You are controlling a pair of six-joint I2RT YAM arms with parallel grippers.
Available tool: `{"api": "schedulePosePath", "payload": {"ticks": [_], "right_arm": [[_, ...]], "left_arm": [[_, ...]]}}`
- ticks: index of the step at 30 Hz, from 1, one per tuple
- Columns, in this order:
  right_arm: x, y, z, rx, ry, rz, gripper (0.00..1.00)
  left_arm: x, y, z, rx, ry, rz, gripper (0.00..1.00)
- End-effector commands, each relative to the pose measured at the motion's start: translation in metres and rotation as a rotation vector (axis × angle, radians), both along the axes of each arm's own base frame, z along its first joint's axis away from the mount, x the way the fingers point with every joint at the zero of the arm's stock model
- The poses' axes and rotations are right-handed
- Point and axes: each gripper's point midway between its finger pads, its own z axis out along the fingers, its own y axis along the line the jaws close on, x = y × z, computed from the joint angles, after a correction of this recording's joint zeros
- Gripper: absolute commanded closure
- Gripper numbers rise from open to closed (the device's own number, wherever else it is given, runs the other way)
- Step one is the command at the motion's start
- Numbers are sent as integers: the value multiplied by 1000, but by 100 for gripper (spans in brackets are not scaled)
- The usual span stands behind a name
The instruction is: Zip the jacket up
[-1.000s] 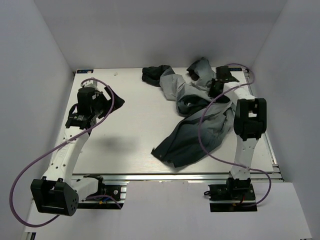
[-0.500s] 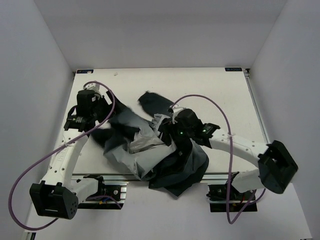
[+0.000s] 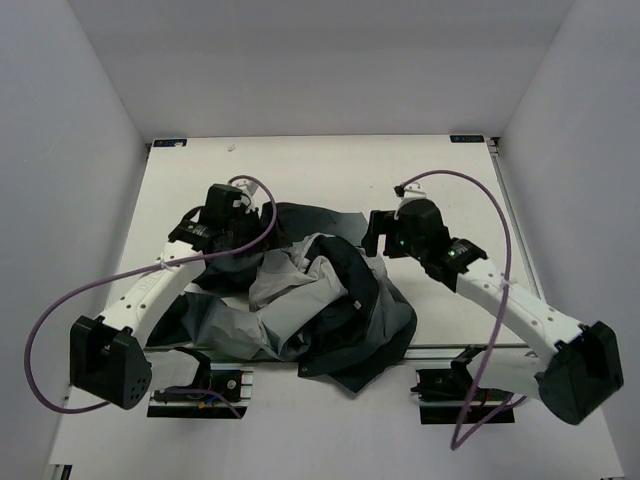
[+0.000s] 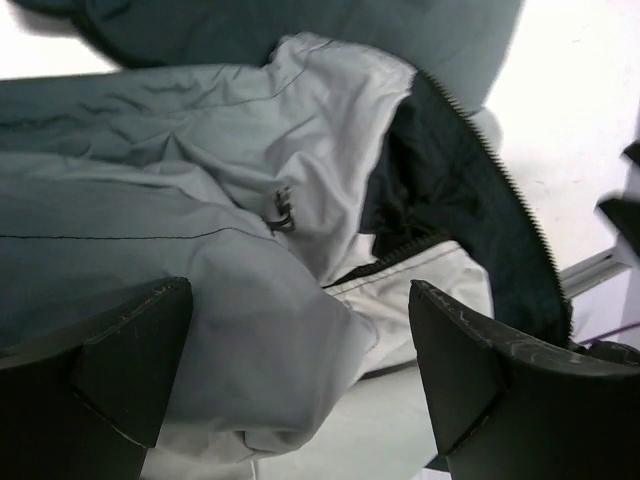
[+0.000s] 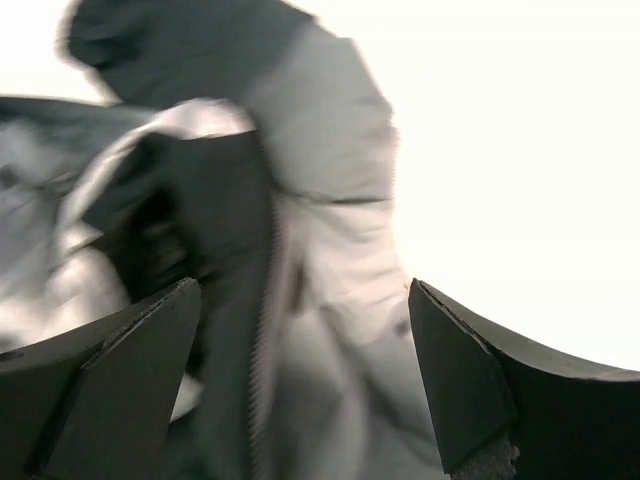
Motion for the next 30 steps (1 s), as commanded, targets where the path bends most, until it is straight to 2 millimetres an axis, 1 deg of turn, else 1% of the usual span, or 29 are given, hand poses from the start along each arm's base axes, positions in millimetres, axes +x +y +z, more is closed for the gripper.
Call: {"api": "schedulePosePath", "payload": {"ticks": [1, 2, 3, 4, 5, 6, 8, 9, 10, 11, 12, 13, 14, 15, 16, 17, 18, 19, 20, 21, 22, 23, 24, 25, 26, 27, 28, 29, 30], "right_arm": [[26, -5, -3, -31, 6, -43, 11], [33, -5, -6, -46, 11, -47, 11], [42, -1, 0, -50, -8, -39, 11], [51, 2, -15, -89, 16, -34, 11], [59, 6, -20, -100, 19, -34, 11], [73, 15, -28, -111, 22, -30, 11], [88, 23, -38, -130, 27, -22, 11], [96, 27, -58, -151, 58, -30, 11], [108, 30, -54, -144, 50, -66, 11], [113, 32, -60, -152, 62, -75, 11], [118, 34, -76, -170, 86, -83, 11], [125, 36, -78, -168, 80, -97, 11], [128, 36, -83, -171, 84, -114, 11], [130, 35, -98, -184, 108, -129, 13], [135, 38, -100, -175, 96, -133, 17], [133, 42, -107, -165, 104, -116, 22], [134, 45, -111, -155, 109, -107, 54], [135, 50, -108, -131, 100, -95, 77], [137, 51, -101, -118, 84, -96, 90], [139, 51, -80, -92, 43, -103, 100], [141, 48, -65, -87, 8, -112, 100], [144, 41, -47, -99, -44, -137, 100], [143, 35, -4, -71, -131, -147, 100], [144, 28, 20, -81, -193, -158, 100], [144, 16, 47, -86, -257, -201, 100], [136, 5, 101, -37, -360, -227, 100], [130, -4, 126, -24, -413, -243, 100], [121, -10, 153, -26, -478, -227, 100], [99, -21, 204, 30, -575, -215, 100]], "left_arm": [[-6, 5, -16, 42, 59, 20, 2], [-8, 8, -23, 60, 79, 30, 2], [-9, 10, -27, 71, 90, 34, 2], [-11, 11, -32, 83, 104, 35, 2], [-13, 11, -36, 90, 111, 33, 2], [-14, 12, -41, 95, 118, 35, 2], [-15, 10, -48, 103, 132, 24, 2], [-16, 7, -51, 97, 135, 8, 2], [-18, 3, -58, 106, 149, -10, 4], [-18, 1, -61, 108, 156, -20, 7], [-19, -2, -64, 107, 156, -36, 13], [-20, -6, -66, 97, 161, -59, 44], [-21, -10, -71, 93, 172, -78, 66], [-21, -13, -73, 84, 174, -93, 91], [-21, -16, -72, 77, 175, -115, 100], [-19, -16, -71, 80, 169, -115, 100], [-15, -16, -69, 80, 161, -107, 100], [-2, -14, -57, 95, 114, -73, 100], [7, -14, -47, 99, 83, -51, 100], [16, -15, -30, 89, 30, -36, 100], [25, -16, -13, 79, -19, -25, 100], [41, -18, 19, 62, -110, -1, 100], [49, -19, 47, 39, -188, 12, 100], [54, -18, 68, 32, -241, 24, 100], [62, -18, 110, 3, -333, 43, 100], [66, -14, 133, -4, -392, 74, 100], [64, -9, 163, -28, -466, 95, 100], [63, -6, 185, -48, -525, 110, 100], [60, -6, 223, -92, -618, 107, 100]]}}
